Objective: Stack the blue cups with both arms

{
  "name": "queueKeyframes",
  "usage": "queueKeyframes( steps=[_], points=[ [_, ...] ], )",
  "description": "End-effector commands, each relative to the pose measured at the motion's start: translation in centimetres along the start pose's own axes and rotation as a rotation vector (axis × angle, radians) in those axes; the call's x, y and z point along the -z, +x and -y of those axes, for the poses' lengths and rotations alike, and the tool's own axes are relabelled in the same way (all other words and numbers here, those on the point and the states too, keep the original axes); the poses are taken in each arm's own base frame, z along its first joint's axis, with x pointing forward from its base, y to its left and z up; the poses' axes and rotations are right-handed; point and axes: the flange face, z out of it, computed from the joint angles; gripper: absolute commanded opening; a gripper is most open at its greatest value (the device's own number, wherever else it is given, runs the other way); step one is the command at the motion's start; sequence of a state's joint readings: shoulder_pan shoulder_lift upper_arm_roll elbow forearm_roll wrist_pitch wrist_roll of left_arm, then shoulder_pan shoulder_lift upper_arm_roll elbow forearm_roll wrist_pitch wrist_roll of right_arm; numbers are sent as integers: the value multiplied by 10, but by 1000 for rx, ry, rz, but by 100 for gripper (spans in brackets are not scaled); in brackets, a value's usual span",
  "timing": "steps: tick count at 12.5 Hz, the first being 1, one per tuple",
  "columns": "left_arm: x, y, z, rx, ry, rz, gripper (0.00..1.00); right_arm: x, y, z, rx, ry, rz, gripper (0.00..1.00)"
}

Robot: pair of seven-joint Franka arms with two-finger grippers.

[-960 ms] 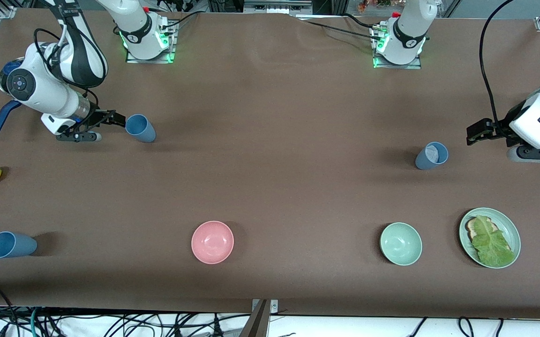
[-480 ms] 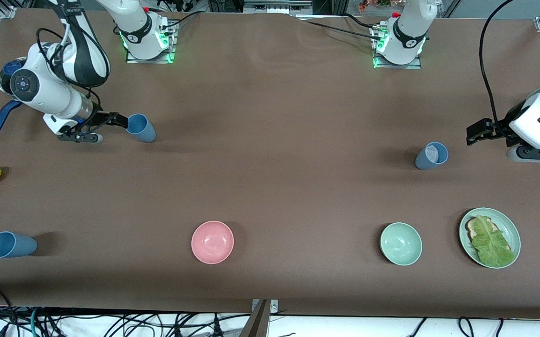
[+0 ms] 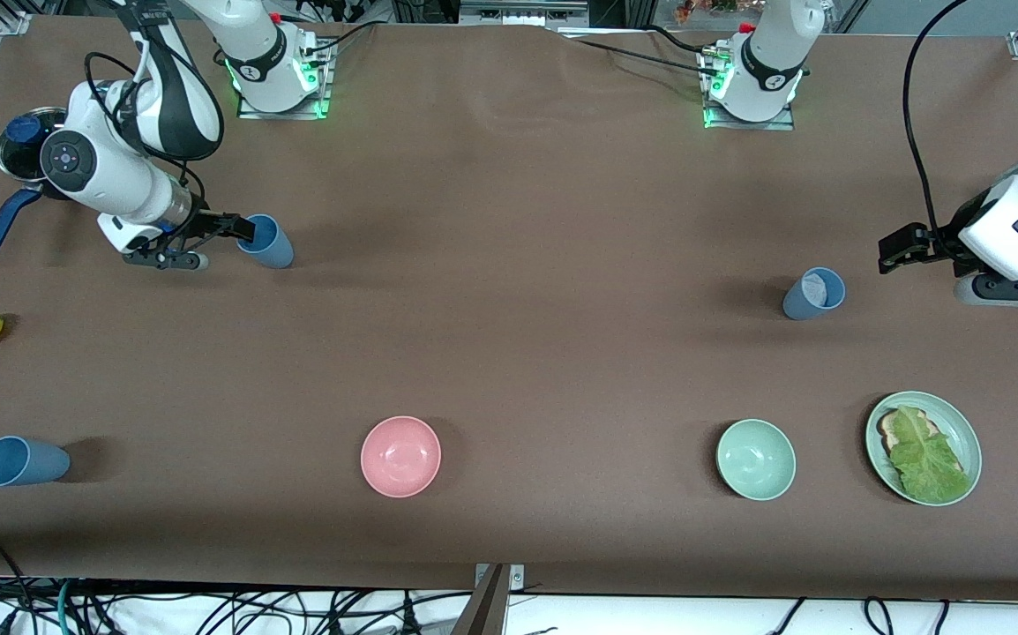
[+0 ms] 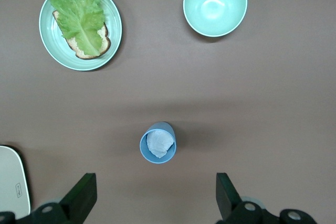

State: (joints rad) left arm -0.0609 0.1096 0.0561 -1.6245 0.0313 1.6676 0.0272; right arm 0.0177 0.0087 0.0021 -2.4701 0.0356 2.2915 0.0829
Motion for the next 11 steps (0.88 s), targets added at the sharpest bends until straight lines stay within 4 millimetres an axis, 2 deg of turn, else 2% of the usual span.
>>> queueKeyframes(
  steps=[1,2,4,6,9,10,11],
  points=[
    [2,-1,-1,-13,-11,-3,100,12,2,3,-13,13,-4,100],
    [2,-1,0,-11,-12,-2,100,17,4,2,-16,13,7,100],
    [2,-1,-1,-13,-11,-3,100,47,18,6,-8,15,18,100],
    [0,0,-1,-13,-11,1,100,103,45,11,7,16,35,100],
    [0,0,-1,-13,-11,1,100,209,115,21,60,17,43,100],
    [0,0,-1,-13,-11,1,100,232,134,21,61,15,41,100],
    [0,0,-1,-13,-11,1,100,240,146,20,58,16,53,100]
  ],
)
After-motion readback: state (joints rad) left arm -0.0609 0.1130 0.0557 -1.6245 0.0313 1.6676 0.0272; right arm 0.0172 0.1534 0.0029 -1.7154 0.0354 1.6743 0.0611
